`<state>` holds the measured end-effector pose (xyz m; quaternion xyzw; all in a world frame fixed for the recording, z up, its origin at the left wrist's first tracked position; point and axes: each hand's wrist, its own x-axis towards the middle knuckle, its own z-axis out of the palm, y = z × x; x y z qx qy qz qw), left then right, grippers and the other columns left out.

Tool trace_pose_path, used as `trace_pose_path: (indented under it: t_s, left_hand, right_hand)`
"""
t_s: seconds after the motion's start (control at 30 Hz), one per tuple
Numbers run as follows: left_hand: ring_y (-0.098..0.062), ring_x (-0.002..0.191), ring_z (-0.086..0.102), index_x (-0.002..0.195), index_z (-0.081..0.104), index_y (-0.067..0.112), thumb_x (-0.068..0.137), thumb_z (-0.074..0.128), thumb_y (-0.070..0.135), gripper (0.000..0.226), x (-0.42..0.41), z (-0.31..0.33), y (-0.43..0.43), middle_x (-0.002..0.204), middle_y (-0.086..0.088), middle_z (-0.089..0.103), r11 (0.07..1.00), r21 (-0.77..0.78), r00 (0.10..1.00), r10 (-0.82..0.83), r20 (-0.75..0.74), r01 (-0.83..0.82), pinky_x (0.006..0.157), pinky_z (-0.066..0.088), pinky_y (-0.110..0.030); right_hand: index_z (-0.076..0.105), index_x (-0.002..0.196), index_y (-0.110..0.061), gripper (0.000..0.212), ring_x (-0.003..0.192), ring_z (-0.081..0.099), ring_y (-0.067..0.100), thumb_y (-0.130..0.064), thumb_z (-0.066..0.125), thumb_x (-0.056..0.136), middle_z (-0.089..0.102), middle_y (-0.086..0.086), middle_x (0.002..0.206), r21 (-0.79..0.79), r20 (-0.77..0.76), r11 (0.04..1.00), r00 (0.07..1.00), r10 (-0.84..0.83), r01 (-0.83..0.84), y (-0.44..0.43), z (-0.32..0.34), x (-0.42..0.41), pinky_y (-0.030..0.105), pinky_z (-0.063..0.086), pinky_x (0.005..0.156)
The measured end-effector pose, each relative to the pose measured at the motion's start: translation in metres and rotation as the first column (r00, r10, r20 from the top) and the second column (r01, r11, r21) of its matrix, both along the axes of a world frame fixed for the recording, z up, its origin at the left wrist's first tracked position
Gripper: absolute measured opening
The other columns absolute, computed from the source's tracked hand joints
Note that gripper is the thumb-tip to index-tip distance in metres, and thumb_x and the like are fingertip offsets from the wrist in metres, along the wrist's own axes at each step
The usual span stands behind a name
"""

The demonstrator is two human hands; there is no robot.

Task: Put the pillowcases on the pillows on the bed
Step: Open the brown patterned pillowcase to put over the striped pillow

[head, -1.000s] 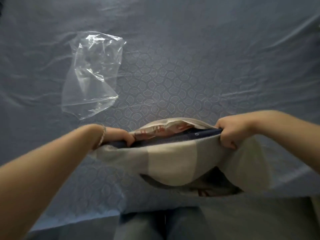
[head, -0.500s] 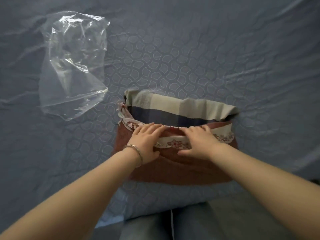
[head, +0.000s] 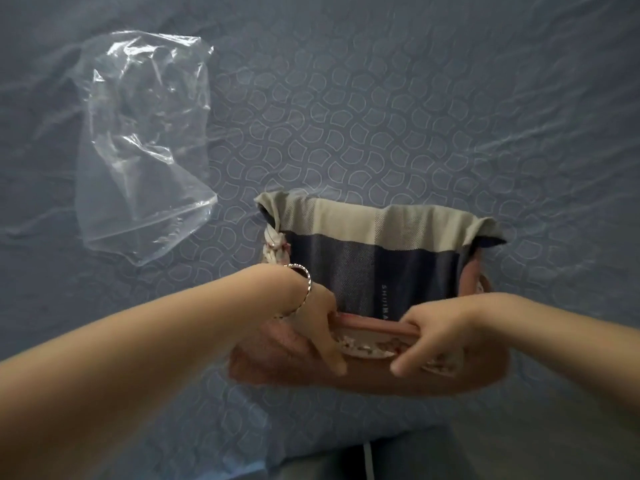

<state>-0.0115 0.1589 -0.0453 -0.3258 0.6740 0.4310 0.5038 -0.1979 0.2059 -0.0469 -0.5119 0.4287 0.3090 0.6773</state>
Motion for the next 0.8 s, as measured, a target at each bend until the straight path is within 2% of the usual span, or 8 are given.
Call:
trace_pose_path:
  t_s: [0.1, 0.17, 0.33, 0.43, 0.53, 0.6, 0.7, 0.8]
  left_hand:
    - [-0.018, 0.072, 0.056, 0.091, 0.067, 0.014, 0.072, 0.07, 0.052, 0.043, 0.017, -0.001, -0.025, 0.076, 0.002, 0.06, 0.987, -0.154, 0.999, -0.044, -0.026, 0.039, 0.07, 0.048, -0.026]
    - [-0.018, 0.069, 0.055, 0.09, 0.069, 0.012, 0.073, 0.069, 0.049, 0.04, 0.028, -0.004, -0.057, 0.073, 0.001, 0.062, 0.945, -0.325, 1.0, 0.02, -0.022, -0.026, 0.065, 0.046, -0.025]
    - [-0.022, 0.075, 0.05, 0.067, 0.052, 0.024, 0.079, 0.06, 0.055, 0.034, 0.068, -0.02, -0.119, 0.076, -0.001, 0.056, 0.655, -0.732, 0.974, 0.223, -0.048, -0.186, 0.066, 0.042, -0.026]
    - [-0.026, 0.081, 0.051, 0.069, 0.049, 0.02, 0.083, 0.06, 0.044, 0.029, 0.083, -0.057, -0.12, 0.088, -0.006, 0.058, 0.535, -0.789, 0.925, 0.363, -0.107, -0.301, 0.069, 0.041, -0.029]
    - [-0.033, 0.088, 0.056, 0.086, 0.064, 0.015, 0.081, 0.063, 0.019, 0.007, 0.085, -0.086, -0.114, 0.094, -0.018, 0.064, 0.301, -0.752, 0.742, 0.571, -0.351, -0.587, 0.071, 0.04, -0.031]
    - [-0.035, 0.087, 0.061, 0.09, 0.069, 0.008, 0.075, 0.065, 0.016, 0.017, 0.079, -0.097, -0.116, 0.083, -0.017, 0.066, 0.143, -0.671, 0.573, 0.664, -0.481, -0.728, 0.072, 0.045, -0.033]
    - [0.001, 0.05, 0.06, 0.088, 0.069, 0.01, 0.076, 0.07, 0.011, 0.013, 0.07, -0.105, -0.115, 0.042, 0.011, 0.058, -0.13, -0.452, 0.228, 0.722, -0.653, -0.883, 0.051, 0.048, -0.014]
    - [0.0, 0.047, 0.053, 0.075, 0.061, 0.011, 0.083, 0.063, 0.007, 0.01, 0.078, -0.102, -0.123, 0.047, 0.009, 0.059, -0.13, -0.31, 0.087, 0.798, -0.596, -0.942, 0.05, 0.041, -0.009]
  right_hand:
    - [0.066, 0.088, -0.026, 0.032, 0.071, 0.066, 0.004, -0.04, 0.081, 0.063, 0.07, -0.009, 0.08, -0.098, -0.101, 0.984, 0.985, 0.14, -0.15, -0.019, 0.01, -0.016, 0.017, 0.053, 0.06]
    - [0.065, 0.079, -0.022, 0.022, 0.057, 0.063, 0.004, -0.031, 0.08, 0.066, 0.068, -0.006, 0.068, -0.311, -0.151, 0.947, 0.988, 0.03, -0.076, -0.044, 0.006, -0.026, 0.02, 0.05, 0.05]
    - [0.057, 0.061, -0.024, 0.027, 0.069, 0.054, 0.019, -0.04, 0.073, 0.075, 0.056, -0.007, 0.063, -0.733, -0.177, 0.68, 0.957, -0.229, 0.027, -0.107, -0.025, -0.078, 0.03, 0.037, 0.059]
    - [0.057, 0.064, -0.023, 0.024, 0.071, 0.053, 0.021, -0.036, 0.073, 0.077, 0.055, -0.005, 0.064, -0.725, -0.259, 0.688, 0.935, -0.24, -0.024, -0.107, -0.057, -0.115, 0.031, 0.036, 0.057]
    - [0.07, 0.066, -0.018, 0.019, 0.063, 0.061, 0.013, -0.032, 0.082, 0.066, 0.067, -0.003, 0.063, -0.461, -0.276, 0.879, 0.921, -0.275, 0.124, -0.082, -0.079, -0.15, 0.016, 0.043, 0.056]
    - [0.07, 0.061, -0.016, 0.016, 0.063, 0.061, 0.009, -0.024, 0.083, 0.066, 0.067, -0.004, 0.061, -0.345, -0.239, 0.886, 0.884, -0.402, 0.31, -0.072, -0.079, -0.169, 0.014, 0.044, 0.059]
    - [0.062, 0.062, -0.007, 0.021, 0.059, 0.051, 0.011, -0.012, 0.082, 0.067, 0.057, 0.002, 0.06, -0.498, -0.111, 0.711, 0.777, -0.62, 0.496, -0.08, -0.076, -0.18, 0.017, 0.038, 0.054]
    - [0.044, 0.054, -0.011, 0.04, 0.051, 0.037, 0.015, -0.006, 0.083, 0.065, 0.04, 0.003, 0.052, -0.701, 0.052, 0.423, 0.632, -0.773, 0.575, -0.089, -0.087, -0.174, 0.018, 0.03, 0.042]
